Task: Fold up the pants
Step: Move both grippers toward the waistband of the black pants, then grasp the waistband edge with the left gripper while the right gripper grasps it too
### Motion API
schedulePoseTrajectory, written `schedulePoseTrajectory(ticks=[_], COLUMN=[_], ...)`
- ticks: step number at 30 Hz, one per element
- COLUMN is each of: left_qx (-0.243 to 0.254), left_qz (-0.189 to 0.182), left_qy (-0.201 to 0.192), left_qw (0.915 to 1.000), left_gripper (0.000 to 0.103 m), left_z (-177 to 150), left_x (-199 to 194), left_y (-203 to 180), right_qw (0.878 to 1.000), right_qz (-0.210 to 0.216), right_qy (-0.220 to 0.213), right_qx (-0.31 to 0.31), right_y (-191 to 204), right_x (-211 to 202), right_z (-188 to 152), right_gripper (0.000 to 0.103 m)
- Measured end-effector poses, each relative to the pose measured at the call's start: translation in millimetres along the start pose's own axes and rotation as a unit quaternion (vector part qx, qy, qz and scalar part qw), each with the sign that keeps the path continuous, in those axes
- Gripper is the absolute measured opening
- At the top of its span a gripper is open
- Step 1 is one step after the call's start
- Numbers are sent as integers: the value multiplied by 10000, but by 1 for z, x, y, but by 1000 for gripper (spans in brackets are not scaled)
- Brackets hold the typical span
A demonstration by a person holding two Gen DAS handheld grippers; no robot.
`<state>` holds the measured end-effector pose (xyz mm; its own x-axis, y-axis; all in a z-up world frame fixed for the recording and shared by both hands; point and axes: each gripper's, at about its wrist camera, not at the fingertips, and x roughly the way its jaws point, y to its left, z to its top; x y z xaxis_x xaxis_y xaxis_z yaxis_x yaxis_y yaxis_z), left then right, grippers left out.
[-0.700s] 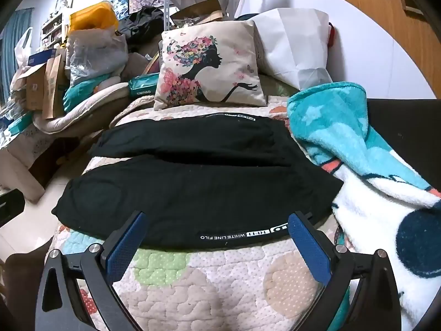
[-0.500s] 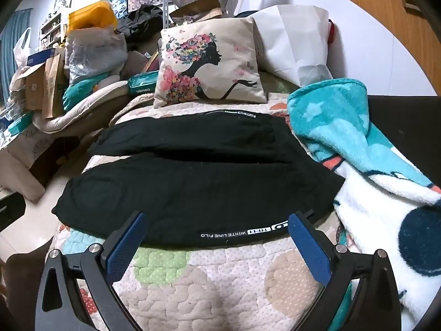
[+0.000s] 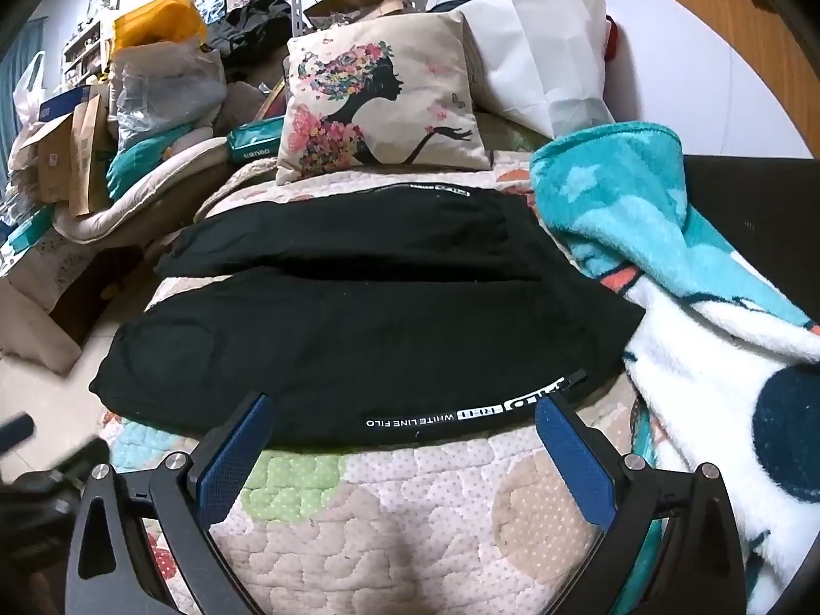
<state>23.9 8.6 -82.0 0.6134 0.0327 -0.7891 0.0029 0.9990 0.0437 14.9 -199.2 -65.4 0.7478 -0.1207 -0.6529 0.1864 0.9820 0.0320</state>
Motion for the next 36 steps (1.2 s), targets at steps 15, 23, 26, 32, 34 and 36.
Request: schedulePoseTrajectory(ticks=[15,23,26,32,34,36], left_qx=[-654,-651,-714,-820,-683,-477], left_qz=[-471,-602,-734,-1065,-1006,-970], left_qy=[1190,1361,1295,699,458,226], left_qw=[9896,9867,9863,9885,9915,9939], left_gripper=[103,103,84,70,70,70], left_z=[-29,-18,-9,38,58,82], left_x=[60,63,54,16,6,-2], left_y=[24,24,31,49,50,47], right_qw=[9999,9999,9998,9979,9975,9970], right_qz=[10,-5,66,611,656,718], right_qy=[156,43,-53,-138,-172,-123], right_qx=[-70,-129,-152,-160,-211,-242], right_y=[3,7,8,7,7,6], right_x=[8,4,0,-13,-18,-21], right_z=[-5,-4,-4,14,23,36], right_gripper=[103,103,103,103,103,103])
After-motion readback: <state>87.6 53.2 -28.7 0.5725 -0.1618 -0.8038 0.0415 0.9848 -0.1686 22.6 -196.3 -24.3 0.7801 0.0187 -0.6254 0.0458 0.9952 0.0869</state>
